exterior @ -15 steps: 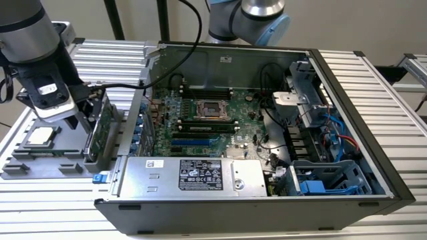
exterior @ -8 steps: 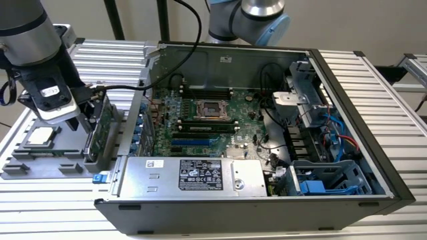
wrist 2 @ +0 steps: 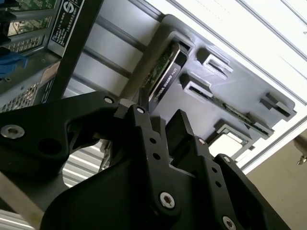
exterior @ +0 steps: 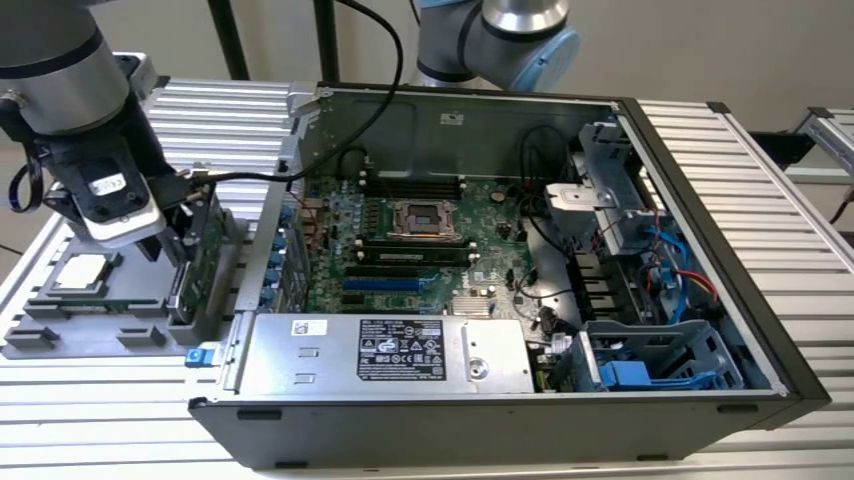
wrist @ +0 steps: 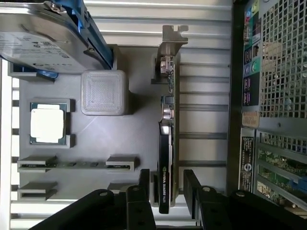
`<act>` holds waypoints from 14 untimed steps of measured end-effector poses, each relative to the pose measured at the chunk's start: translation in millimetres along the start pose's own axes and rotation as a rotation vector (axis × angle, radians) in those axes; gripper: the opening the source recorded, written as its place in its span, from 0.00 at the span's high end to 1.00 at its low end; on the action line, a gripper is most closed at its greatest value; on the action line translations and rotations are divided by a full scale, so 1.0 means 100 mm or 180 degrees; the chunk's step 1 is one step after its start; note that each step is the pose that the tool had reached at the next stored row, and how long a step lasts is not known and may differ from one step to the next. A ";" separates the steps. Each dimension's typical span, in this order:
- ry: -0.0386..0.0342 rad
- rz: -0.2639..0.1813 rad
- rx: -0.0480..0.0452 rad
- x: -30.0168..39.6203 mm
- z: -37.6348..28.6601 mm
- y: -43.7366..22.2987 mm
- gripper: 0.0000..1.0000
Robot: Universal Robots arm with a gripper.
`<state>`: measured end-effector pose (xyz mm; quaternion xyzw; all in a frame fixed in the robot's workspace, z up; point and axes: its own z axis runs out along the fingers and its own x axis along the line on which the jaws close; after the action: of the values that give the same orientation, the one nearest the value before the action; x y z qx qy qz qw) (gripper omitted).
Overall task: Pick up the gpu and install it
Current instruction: 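Pick up the gpu and move the gpu toward the slot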
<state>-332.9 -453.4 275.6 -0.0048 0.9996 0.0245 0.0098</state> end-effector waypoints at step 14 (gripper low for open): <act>-0.0002 0.0055 0.0001 -0.015 0.110 0.081 0.00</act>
<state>-331.2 -444.8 265.0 0.0040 0.9996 0.0244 0.0099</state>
